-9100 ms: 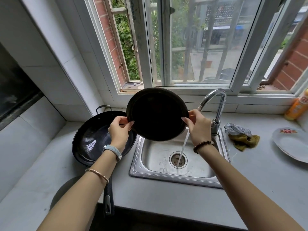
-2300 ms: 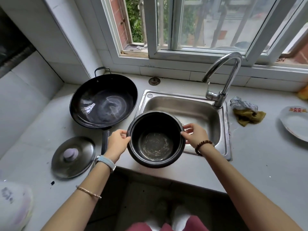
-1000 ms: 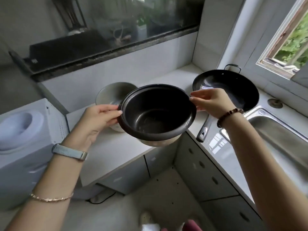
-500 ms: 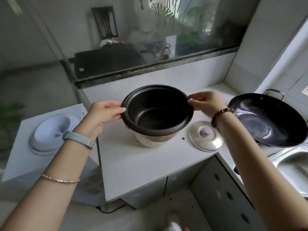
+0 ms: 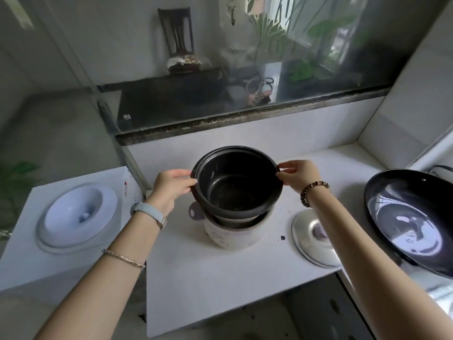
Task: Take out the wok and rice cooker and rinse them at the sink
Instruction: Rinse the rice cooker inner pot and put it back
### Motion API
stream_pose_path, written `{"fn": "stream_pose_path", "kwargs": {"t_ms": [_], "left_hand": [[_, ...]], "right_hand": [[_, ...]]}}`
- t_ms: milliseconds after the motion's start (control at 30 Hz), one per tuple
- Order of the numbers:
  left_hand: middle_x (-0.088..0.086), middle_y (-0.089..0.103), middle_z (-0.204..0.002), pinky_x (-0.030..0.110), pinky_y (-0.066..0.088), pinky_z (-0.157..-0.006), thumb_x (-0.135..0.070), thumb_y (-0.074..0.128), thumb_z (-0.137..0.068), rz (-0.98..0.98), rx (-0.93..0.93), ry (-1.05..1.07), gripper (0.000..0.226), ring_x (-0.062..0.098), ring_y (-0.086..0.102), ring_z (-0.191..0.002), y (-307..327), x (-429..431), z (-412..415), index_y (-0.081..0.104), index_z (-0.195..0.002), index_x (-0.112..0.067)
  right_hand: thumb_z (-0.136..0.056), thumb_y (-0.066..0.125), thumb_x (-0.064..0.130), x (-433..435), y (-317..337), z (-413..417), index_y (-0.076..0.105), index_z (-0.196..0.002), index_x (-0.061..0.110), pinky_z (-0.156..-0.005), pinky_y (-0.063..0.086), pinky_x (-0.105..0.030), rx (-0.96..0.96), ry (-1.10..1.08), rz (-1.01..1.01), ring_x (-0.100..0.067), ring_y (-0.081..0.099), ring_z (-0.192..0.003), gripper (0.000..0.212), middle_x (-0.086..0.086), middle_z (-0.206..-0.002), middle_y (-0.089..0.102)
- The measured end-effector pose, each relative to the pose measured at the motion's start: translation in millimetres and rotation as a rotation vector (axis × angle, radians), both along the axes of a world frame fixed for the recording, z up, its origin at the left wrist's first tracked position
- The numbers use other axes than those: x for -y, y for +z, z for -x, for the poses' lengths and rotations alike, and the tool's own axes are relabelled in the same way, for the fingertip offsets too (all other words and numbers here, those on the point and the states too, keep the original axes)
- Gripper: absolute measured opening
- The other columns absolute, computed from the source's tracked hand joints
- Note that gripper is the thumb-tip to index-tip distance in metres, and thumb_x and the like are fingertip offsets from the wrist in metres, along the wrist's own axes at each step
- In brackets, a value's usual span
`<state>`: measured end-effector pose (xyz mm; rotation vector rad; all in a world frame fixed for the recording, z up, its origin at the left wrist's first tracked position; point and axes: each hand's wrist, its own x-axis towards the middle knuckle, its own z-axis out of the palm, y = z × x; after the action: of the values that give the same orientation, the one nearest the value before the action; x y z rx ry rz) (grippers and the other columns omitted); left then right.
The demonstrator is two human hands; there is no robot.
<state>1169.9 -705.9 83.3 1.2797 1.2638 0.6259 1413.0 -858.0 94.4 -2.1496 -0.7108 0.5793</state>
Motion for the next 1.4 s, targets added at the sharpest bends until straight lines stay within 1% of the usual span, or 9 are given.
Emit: {"fn": "stream_pose_path", "kwargs": {"t_ms": [167,333,533,733,900,1033,1100,1267,1400], "left_hand": [[0.021,0.068,-0.105,0.032,0.053,-0.085,0.004,0.074,-0.077,0.003,-0.042,0.037,0.038,0.028,0.068,-0.095,-19,-10,-10,0.064,-0.113,0.003],[0.014,0.068,-0.095,0.028,0.055,-0.080,-0.001,0.078,-0.075,-0.043,-0.092,0.044,0.029,0.024,0.069,-0.087,-30,-6,-8,0.068,-0.101,-0.008],[0.015,0.071,-0.092,0.038,0.058,-0.083,-0.003,0.079,-0.073,-0.035,-0.125,0.046,0.031,0.027,0.070,-0.087,-46,-2,-2,0.069,-0.102,-0.002],[0.011,0.073,-0.089,0.034,0.058,-0.079,-0.003,0.078,-0.074,-0.075,-0.149,0.021,0.023,0.022,0.070,-0.081,-55,3,-1,0.071,-0.090,-0.016],[0.005,0.074,-0.085,0.042,0.058,-0.084,0.000,0.077,-0.071,-0.105,-0.161,0.023,0.033,0.022,0.071,-0.082,-62,10,1,0.069,-0.082,-0.030],[-0.001,0.074,-0.078,0.045,0.057,-0.085,-0.002,0.076,-0.070,-0.126,-0.165,0.035,0.033,0.021,0.071,-0.082,-66,12,3,0.070,-0.077,-0.034],[-0.003,0.074,-0.076,0.044,0.057,-0.085,-0.002,0.076,-0.070,-0.134,-0.171,0.036,0.033,0.020,0.071,-0.081,-66,13,2,0.070,-0.076,-0.035],[-0.001,0.074,-0.083,0.042,0.058,-0.083,-0.004,0.077,-0.073,-0.159,-0.168,0.025,0.030,0.019,0.071,-0.085,-66,11,1,0.072,-0.085,-0.030],[0.005,0.073,-0.094,0.032,0.056,-0.081,-0.005,0.078,-0.074,-0.151,-0.195,0.006,0.033,0.019,0.069,-0.090,-68,9,-1,0.073,-0.106,-0.012]], "right_hand": [[-0.077,0.068,0.014,-12,-19,-12,0.073,-0.102,0.016,-0.089,0.055,-0.037,-0.023,0.010,0.038,-0.021,0.071,-0.085,0.026,-0.006,-0.091,0.075],[-0.080,0.067,0.010,-9,-26,-17,0.072,-0.105,0.011,-0.084,0.057,-0.035,-0.044,0.023,0.030,-0.019,0.072,-0.076,0.025,-0.009,-0.091,0.074],[-0.080,0.067,0.011,-10,-33,-16,0.072,-0.106,0.011,-0.085,0.057,-0.036,-0.014,0.060,0.053,-0.019,0.072,-0.078,0.026,-0.009,-0.093,0.074],[-0.080,0.068,0.013,-11,-41,-16,0.073,-0.102,0.013,-0.086,0.056,-0.040,-0.019,0.071,0.075,-0.021,0.071,-0.081,0.023,-0.007,-0.090,0.074],[-0.082,0.066,0.014,-9,-47,-12,0.073,-0.105,0.013,-0.086,0.051,-0.027,0.045,0.073,0.105,-0.021,0.069,-0.092,0.025,-0.006,-0.099,0.074],[-0.082,0.065,0.014,-7,-49,-12,0.073,-0.107,0.013,-0.087,0.051,-0.028,0.039,0.088,0.096,-0.020,0.068,-0.095,0.026,-0.007,-0.103,0.073],[-0.083,0.065,0.014,-7,-49,-11,0.072,-0.108,0.013,-0.080,0.047,-0.023,0.045,0.099,0.105,-0.018,0.067,-0.096,0.027,-0.007,-0.104,0.073],[-0.082,0.065,0.011,-8,-49,-10,0.073,-0.107,0.013,-0.075,0.042,-0.020,0.050,0.087,0.105,-0.020,0.066,-0.095,0.026,-0.008,-0.104,0.073],[-0.081,0.066,0.010,-9,-50,-11,0.072,-0.108,0.012,-0.075,0.042,-0.021,0.038,0.083,0.114,-0.020,0.065,-0.092,0.028,-0.009,-0.101,0.073]]}}
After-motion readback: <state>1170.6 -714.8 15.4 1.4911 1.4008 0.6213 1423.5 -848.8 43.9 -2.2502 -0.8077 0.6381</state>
